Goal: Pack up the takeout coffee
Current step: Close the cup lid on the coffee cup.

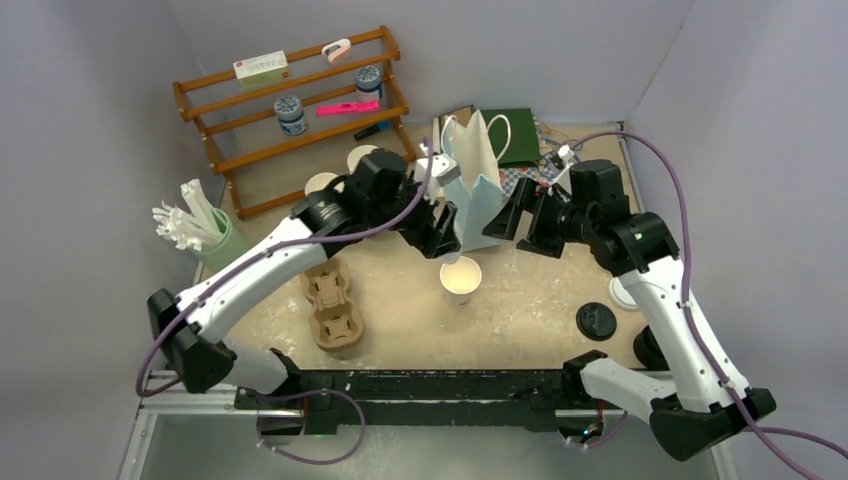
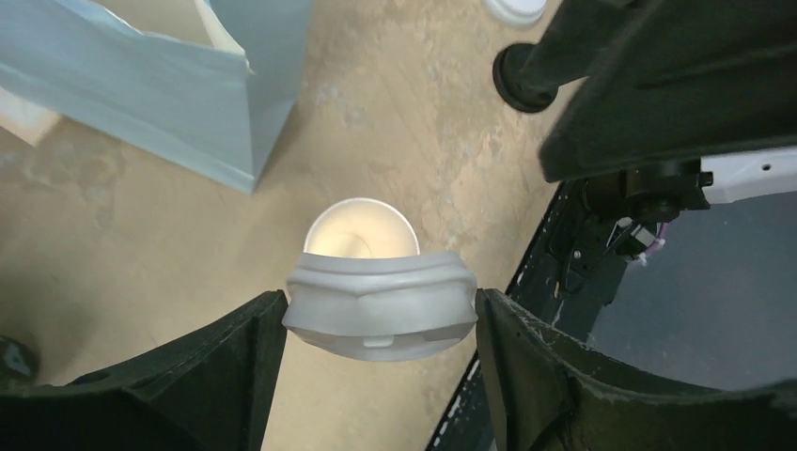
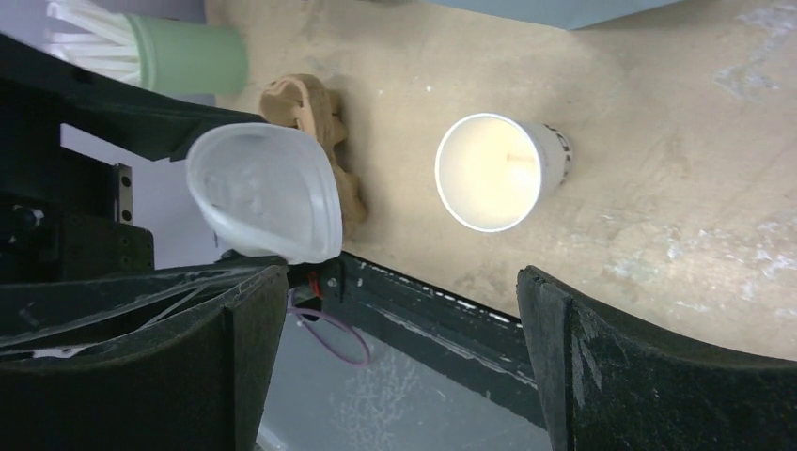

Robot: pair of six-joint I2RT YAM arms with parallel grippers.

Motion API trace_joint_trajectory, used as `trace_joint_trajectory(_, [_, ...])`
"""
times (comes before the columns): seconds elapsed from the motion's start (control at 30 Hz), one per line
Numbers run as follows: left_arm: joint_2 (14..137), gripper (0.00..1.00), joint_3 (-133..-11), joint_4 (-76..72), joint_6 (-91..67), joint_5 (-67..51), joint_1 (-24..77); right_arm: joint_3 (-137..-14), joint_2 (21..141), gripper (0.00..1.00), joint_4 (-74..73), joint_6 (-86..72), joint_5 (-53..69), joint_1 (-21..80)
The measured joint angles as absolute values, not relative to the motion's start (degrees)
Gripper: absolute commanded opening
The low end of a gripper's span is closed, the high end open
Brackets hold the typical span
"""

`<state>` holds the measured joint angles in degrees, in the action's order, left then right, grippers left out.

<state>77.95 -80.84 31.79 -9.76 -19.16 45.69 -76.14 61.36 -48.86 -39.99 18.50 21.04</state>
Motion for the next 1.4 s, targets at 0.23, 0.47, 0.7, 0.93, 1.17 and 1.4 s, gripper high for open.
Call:
trace_joint_trajectory(0.23, [91.0,0.55,-89.1,43.7,-17.0,-17.2,47.8,-74.3,59.6,0.93,-50.6,-39.8,15.3,21.0])
trace_joint_trajectory(0.47, [97.3,0.55,-92.8,49.1,-23.7,-13.5,49.2,-73.6,57.9,0.93,-51.1,-39.8,13.4,21.0])
trace_joint_trajectory(0.7, [103.8,0.59,-99.9,53.8,-28.0,-8.3,52.6,-72.1,56.2,0.93,-51.2,-39.4,12.1,21.0])
trace_joint_trajectory(0.93, [108.0,0.65,-103.6,58.9,-29.6,-3.7,54.9,-65.7,53.1,0.93,-51.6,-38.4,10.3,21.0])
trace_joint_trajectory(1.17, [108.4,0.72,-104.6,60.6,-30.9,-1.5,54.8,-64.0,51.8,0.93,-51.9,-38.3,10.0,21.0])
trace_joint_trajectory(1.4, [108.8,0.73,-105.3,60.3,-31.0,-1.5,54.8,-63.6,51.6,0.93,-51.8,-37.9,10.0,21.0])
